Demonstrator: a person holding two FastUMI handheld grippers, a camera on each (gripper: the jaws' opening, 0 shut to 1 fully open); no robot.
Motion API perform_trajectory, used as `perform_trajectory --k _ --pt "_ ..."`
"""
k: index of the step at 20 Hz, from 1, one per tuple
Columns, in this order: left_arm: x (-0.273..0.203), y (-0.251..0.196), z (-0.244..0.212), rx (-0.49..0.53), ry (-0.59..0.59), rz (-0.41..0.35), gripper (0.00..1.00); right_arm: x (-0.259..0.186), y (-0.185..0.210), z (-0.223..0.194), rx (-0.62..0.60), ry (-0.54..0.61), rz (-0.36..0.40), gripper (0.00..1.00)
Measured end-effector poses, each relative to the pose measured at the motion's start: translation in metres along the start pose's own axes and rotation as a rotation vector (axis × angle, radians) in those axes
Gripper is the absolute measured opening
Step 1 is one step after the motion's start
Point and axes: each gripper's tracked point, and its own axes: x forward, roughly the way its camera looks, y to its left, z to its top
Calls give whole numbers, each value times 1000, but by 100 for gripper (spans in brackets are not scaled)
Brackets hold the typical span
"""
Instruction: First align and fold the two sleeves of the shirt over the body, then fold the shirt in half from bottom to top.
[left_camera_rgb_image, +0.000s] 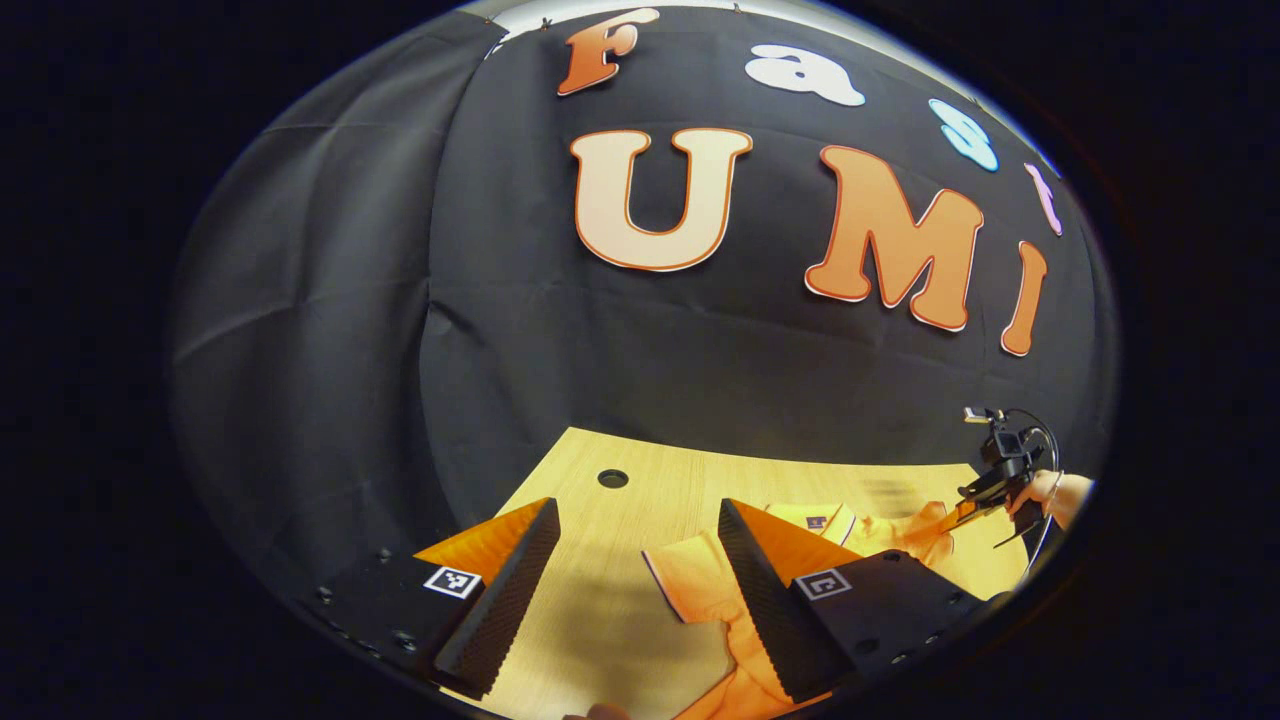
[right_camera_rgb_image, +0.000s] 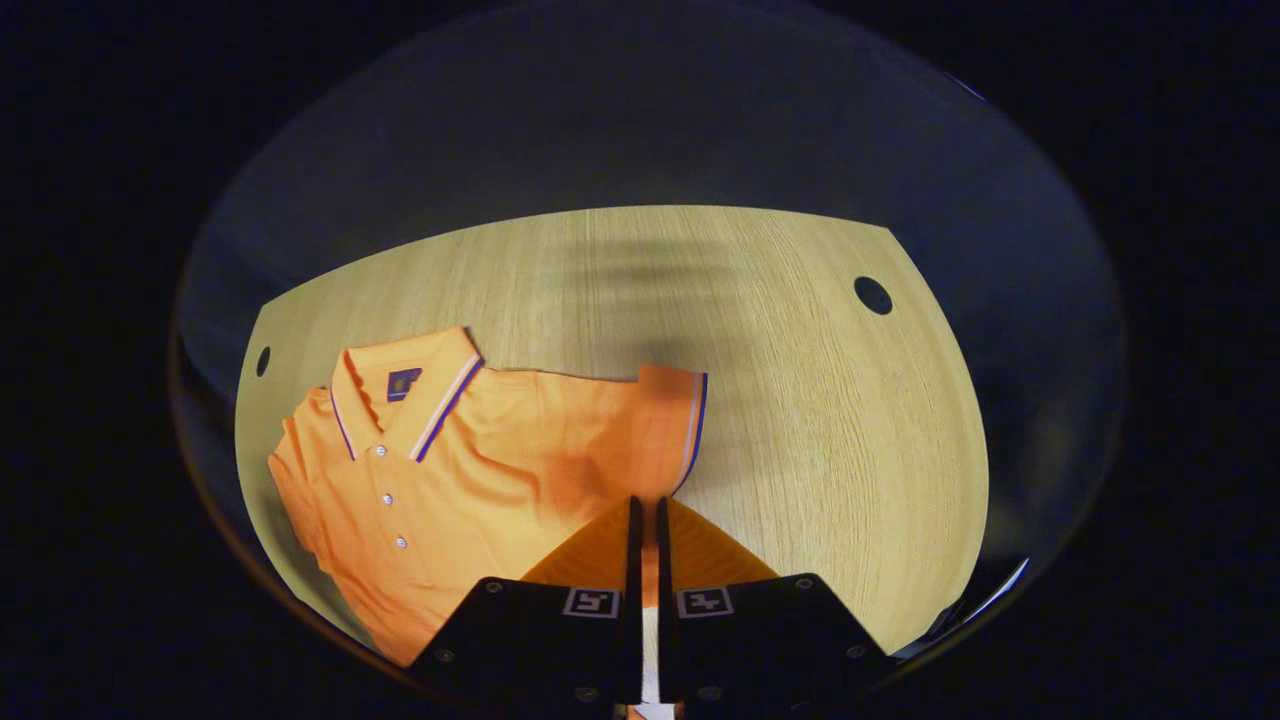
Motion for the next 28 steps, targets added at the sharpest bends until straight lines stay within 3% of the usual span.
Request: perform_trajectory --k 8,15,18,21,22,24,27,28 --pt "-11 44 -3 -14 -1 17 98 -29 76 6 -113 -46 42 7" --pt "-15 67 -11 -17 20 36 98 -25 136 -6 -191 -49 95 7" --pt "-16 70 -16 -16 32 39 98 -26 159 -13 -175 -23 155 6" --pt "-15 70 -18 -18 41 36 98 -38 191 -17 -146 -13 289 15" --pt "-15 68 -20 -20 43 35 98 -46 198 -16 -142 -17 318 19" --pt "-13 63 -19 -21 50 27 98 -51 198 -10 -134 -53 324 41" --pt "-7 50 -19 -26 61 4 98 -63 186 -1 -107 -117 304 98" --pt "-5 43 -18 -24 60 -3 98 -67 179 2 -98 -139 293 99"
